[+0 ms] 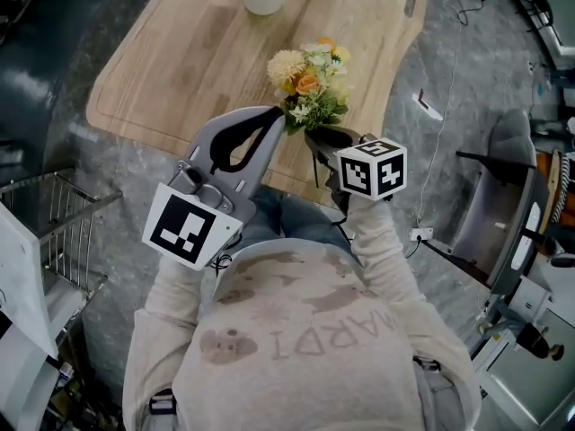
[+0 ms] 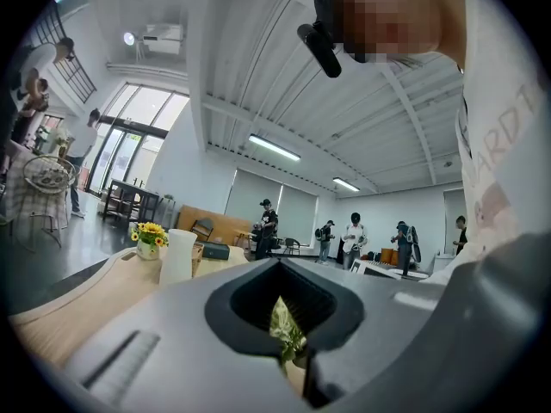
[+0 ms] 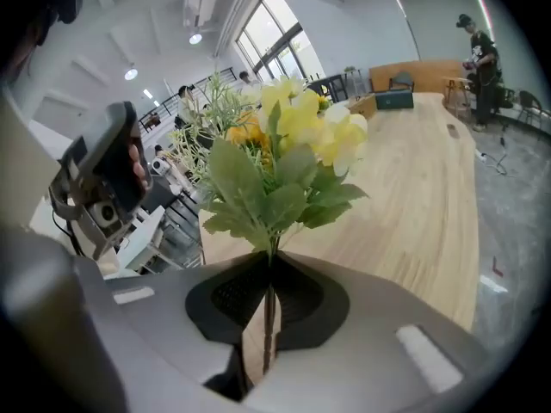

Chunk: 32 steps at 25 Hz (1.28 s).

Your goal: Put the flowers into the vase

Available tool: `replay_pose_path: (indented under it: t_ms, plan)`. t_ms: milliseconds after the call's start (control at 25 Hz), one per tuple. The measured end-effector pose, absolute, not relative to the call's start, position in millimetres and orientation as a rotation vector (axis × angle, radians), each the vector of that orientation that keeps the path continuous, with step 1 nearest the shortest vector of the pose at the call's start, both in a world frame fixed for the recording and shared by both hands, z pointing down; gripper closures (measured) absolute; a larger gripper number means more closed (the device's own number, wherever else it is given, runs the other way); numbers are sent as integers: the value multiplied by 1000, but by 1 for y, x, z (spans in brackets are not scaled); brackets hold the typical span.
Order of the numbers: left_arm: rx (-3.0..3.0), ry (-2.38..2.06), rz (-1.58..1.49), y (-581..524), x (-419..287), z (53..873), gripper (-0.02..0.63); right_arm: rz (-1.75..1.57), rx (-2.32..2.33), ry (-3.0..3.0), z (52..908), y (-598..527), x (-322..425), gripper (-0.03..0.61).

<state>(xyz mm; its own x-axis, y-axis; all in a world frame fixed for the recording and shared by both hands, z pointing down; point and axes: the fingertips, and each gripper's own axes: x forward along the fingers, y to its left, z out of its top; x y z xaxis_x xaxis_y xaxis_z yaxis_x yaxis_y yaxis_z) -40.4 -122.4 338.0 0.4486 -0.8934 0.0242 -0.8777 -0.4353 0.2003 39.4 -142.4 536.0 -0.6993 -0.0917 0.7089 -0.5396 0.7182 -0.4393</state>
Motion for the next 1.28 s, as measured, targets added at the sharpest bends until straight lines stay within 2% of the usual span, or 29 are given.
replay_pose_path:
  t_ms: [640, 1280]
  plan:
    - [2444, -1761, -96, -119, -15, 298, 612, 620, 378, -2715, 403, -171, 27, 535]
    - [2383, -1931, -60, -115, -1, 274, 612, 545, 241, -2967, 347, -174, 25, 535]
